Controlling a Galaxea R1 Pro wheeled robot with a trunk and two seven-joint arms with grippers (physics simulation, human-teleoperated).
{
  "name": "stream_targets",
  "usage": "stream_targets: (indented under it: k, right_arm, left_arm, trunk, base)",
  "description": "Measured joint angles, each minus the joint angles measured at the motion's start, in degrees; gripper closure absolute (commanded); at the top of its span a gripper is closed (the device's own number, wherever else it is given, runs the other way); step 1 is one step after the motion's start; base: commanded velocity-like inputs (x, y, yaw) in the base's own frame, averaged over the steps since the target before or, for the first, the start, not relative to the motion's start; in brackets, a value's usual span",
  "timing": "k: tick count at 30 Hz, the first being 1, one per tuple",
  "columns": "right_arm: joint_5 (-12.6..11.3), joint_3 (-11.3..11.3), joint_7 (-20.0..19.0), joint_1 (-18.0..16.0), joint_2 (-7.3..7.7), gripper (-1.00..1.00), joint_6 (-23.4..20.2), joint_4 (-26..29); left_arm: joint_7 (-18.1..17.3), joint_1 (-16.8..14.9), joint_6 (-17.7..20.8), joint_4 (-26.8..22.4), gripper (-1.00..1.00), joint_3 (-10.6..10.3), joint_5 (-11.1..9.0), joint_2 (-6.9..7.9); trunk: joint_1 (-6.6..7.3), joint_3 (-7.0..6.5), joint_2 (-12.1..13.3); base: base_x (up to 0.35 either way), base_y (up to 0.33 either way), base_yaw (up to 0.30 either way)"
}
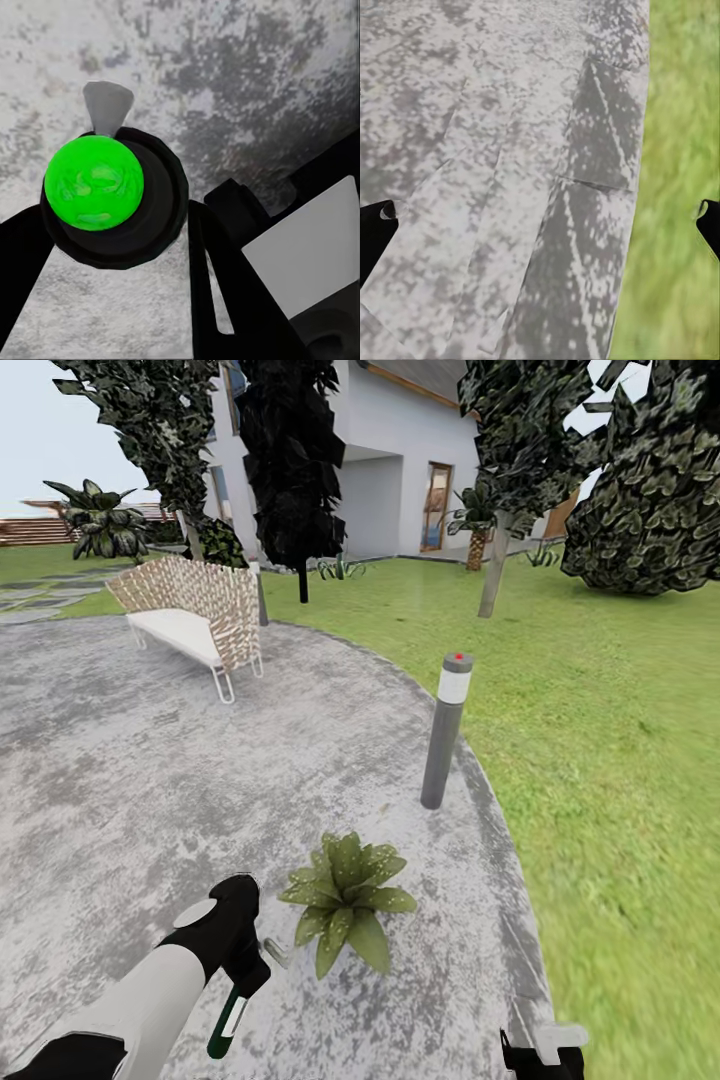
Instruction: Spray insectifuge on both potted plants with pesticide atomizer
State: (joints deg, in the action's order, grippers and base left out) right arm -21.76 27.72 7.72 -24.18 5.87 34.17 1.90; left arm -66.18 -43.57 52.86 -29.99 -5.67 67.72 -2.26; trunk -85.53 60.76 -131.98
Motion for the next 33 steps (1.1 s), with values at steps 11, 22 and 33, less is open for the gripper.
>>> stream_targets:
  k: [11,22,33]
  right_arm:
    - [0.02,-0.01,0.00,0.02,0.12,-1.00,-0.03,0.00]
    - [0.01,0.04,-0.06,0.02,-0.13,-1.00,0.00,0.10]
    - [-0.01,-0.02,-0.07,0.01,-0.24,-1.00,-0.04,0.07]
  left_arm:
    - [0.13,3.29,-0.59,-0.83,1.00,0.03,-0.19,-0.15]
    - [7.17,4.85,-9.11,-0.09,1.00,0.02,-9.58,-1.11]
    - [12.70,6.53,-13.17,-0.07,1.00,-0.05,-11.90,-1.24]
  trunk:
    - [0.00,0.00,0.00]
    - [0.00,0.01,0.00]
    - [0.00,0.00,0.00]
  base:
    - [0.000,-0.010,0.089]
    - [0.000,0.000,0.000]
    - [0.000,-0.002,0.182]
